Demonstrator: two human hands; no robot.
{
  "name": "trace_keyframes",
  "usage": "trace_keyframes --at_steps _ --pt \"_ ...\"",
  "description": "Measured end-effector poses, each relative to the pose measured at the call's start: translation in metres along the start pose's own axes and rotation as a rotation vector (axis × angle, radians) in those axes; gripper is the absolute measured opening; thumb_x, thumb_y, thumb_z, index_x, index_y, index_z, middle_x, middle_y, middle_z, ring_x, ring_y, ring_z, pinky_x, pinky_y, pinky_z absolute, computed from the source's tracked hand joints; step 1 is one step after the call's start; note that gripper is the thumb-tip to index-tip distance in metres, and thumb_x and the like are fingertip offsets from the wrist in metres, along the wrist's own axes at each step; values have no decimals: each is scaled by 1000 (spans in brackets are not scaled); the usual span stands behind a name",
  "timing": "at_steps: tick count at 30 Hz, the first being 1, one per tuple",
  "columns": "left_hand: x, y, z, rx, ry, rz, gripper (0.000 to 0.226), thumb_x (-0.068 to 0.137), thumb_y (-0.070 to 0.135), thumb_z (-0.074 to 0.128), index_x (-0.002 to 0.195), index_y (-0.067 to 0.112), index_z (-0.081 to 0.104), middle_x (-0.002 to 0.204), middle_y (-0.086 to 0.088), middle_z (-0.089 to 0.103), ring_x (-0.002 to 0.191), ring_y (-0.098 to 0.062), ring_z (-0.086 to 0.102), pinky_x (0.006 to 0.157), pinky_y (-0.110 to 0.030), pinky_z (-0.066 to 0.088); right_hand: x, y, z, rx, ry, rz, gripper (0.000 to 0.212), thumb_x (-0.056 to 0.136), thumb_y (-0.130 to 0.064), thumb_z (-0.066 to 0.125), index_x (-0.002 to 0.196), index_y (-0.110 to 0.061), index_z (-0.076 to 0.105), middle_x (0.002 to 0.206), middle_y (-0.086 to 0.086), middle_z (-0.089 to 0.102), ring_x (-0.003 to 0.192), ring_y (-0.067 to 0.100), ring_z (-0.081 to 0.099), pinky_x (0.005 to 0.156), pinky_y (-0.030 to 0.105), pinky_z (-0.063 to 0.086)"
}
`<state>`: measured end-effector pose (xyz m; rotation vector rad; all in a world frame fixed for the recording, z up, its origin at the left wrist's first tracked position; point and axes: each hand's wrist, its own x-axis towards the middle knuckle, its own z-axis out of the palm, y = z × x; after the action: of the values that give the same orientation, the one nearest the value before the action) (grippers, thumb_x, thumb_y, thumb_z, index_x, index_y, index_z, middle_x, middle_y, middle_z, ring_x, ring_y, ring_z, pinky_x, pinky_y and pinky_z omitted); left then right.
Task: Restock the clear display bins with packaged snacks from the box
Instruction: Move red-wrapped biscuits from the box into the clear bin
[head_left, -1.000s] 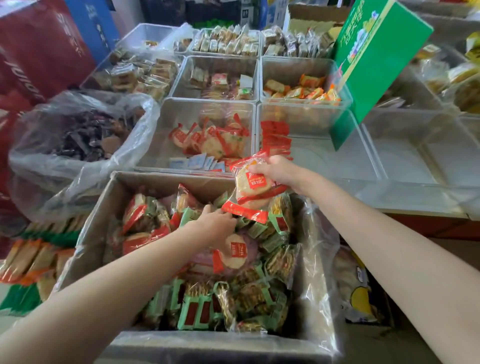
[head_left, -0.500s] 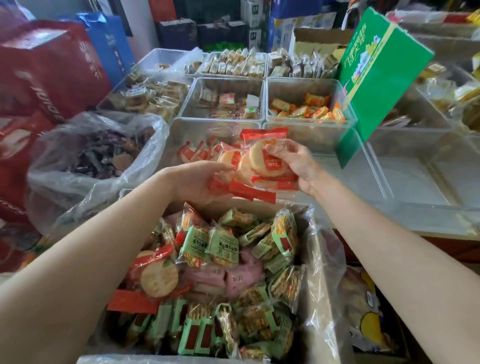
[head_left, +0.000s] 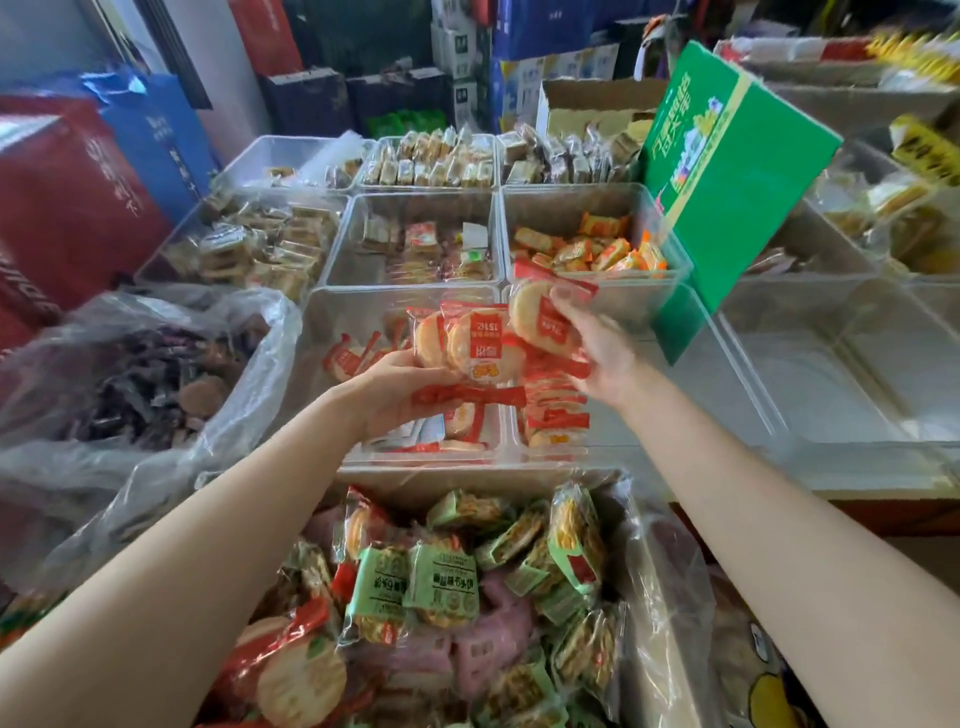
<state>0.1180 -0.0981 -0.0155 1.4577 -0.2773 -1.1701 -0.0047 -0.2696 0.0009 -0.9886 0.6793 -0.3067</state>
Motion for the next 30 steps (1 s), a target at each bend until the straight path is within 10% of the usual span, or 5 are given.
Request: trace_keyframes --at_steps 12,17,20,24,30 --pt "57 27 2 110 7 0 20 90 2 55 109 8 53 89 -7 67 69 -14 70 57 -24 58 59 -3 -16 168 208 15 44 82 -25 69 123 -15 56 107 11 66 90 25 65 59 32 56" --pt "69 46 34 10 -327 -106 20 88 9 48 105 5 59 108 -15 67 94 -20 67 87 -31 55 77 4 -8 -169 193 -29 42 86 -35 64 121 -14 53 113 10 64 102 26 63 81 37 54" --pt "81 41 50 362 -262 29 11 93 19 53 98 28 57 120 -1 59 103 -13 57 101 -34 45 78 2 -19 -330 62 -41 31 88 -37 59 112 -19 57 112 8 64 105 25 62 91 37 51" --pt "97 25 60 469 -187 169 29 83 9 68 105 18 52 101 -7 64 89 -15 65 84 -29 56 78 -28 -61 -595 -178 -81 79 73 -21 75 140 -25 32 130 2 48 117 20 51 90 38 51" --pt "110 -5 82 1295 -494 68 87 70 40 78 139 20 27 130 2 51 119 -17 49 105 -35 39 70 -39 -83 -1347 -510 302 38 75 -4 74 103 -24 58 93 -1 62 71 5 56 50 15 44"
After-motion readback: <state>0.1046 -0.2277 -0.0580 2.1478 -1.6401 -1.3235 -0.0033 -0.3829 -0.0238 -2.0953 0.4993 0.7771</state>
